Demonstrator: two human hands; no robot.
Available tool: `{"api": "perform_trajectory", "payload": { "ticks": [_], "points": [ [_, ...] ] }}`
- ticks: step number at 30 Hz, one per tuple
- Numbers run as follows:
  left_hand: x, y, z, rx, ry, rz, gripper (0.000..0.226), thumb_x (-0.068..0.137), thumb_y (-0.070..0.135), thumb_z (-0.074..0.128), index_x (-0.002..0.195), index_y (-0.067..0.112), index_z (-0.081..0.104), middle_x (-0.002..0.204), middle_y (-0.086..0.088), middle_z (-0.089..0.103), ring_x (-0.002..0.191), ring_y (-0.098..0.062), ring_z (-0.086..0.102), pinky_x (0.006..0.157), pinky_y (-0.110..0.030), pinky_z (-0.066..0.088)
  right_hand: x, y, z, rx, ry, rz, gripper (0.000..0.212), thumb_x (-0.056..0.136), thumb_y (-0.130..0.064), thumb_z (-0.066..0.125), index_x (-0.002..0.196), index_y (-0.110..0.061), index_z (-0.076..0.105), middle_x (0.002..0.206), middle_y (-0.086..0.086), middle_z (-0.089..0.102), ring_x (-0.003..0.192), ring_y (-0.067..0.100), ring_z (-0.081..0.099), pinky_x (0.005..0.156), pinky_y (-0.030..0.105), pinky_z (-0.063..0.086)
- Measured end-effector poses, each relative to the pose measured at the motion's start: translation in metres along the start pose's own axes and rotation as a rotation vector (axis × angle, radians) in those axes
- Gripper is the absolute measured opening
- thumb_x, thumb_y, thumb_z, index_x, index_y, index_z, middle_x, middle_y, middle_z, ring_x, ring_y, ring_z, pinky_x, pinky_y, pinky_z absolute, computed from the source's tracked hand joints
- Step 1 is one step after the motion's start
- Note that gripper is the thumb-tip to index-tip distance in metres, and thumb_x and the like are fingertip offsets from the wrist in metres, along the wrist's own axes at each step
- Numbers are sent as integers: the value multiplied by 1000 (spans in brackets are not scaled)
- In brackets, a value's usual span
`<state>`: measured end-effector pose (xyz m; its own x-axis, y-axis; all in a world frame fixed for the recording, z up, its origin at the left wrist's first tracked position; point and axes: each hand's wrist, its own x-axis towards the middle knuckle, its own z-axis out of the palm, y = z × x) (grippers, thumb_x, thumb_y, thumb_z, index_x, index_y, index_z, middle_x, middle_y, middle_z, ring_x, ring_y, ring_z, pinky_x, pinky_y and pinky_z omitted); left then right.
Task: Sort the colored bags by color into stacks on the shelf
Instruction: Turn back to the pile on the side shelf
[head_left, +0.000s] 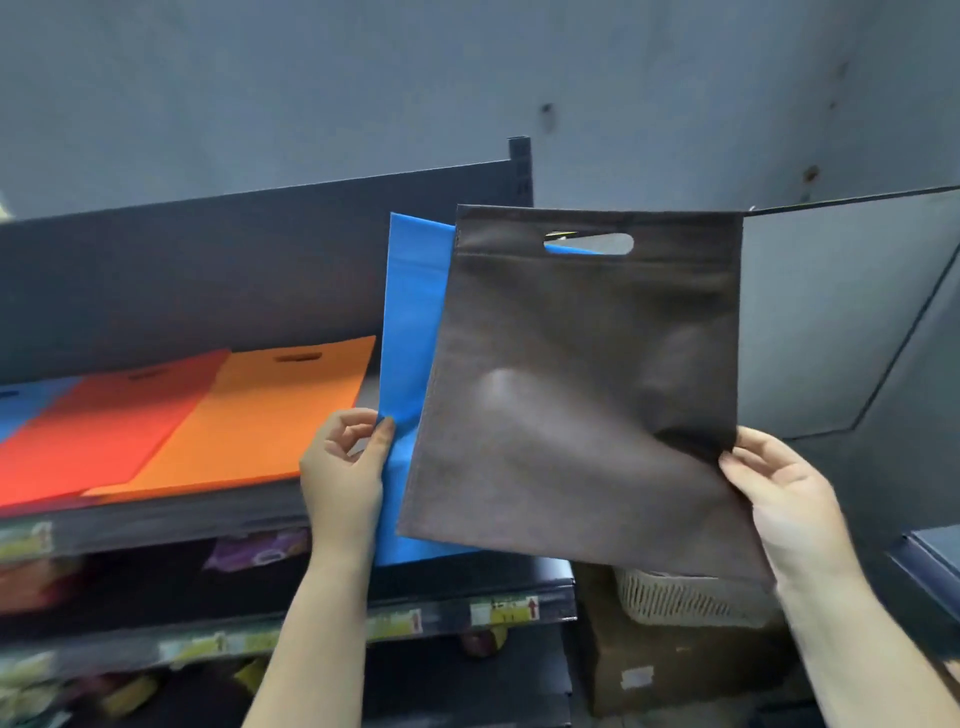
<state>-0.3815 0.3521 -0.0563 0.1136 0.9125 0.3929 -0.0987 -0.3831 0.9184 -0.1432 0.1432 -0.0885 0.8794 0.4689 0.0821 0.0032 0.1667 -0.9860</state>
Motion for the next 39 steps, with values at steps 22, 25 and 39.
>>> {"api": "perform_trajectory", "payload": {
  "ticks": [22, 25, 39],
  "points": [
    [50, -48, -167, 345, 41, -86, 16, 87, 13, 67, 74, 21, 61, 76, 1, 65, 71, -16, 59, 58, -28, 39, 57, -8, 183, -849, -80, -231, 24, 87, -1, 58, 110, 1, 67, 110, 19, 67, 109, 31, 58, 91, 28, 40],
    [44, -40, -168, 382, 84, -64, 17, 87, 14, 68, 74, 22, 61, 77, 4, 65, 73, -12, 60, 57, -25, 39, 68, -9, 180, -978, -113, -248, 24, 88, -2, 57, 110, 0, 66, 115, 19, 65, 112, 34, 55, 91, 33, 42],
    [17, -20, -193, 495, 321, 12, 11, 86, 15, 69, 79, 19, 62, 76, 8, 63, 71, -9, 57, 61, -24, 42, 71, -12, 180, -1200, -278, -364, 34, 91, -14, 54, 124, -5, 52, 125, 18, 47, 114, 37, 48, 88, 41, 42]
  ]
}}
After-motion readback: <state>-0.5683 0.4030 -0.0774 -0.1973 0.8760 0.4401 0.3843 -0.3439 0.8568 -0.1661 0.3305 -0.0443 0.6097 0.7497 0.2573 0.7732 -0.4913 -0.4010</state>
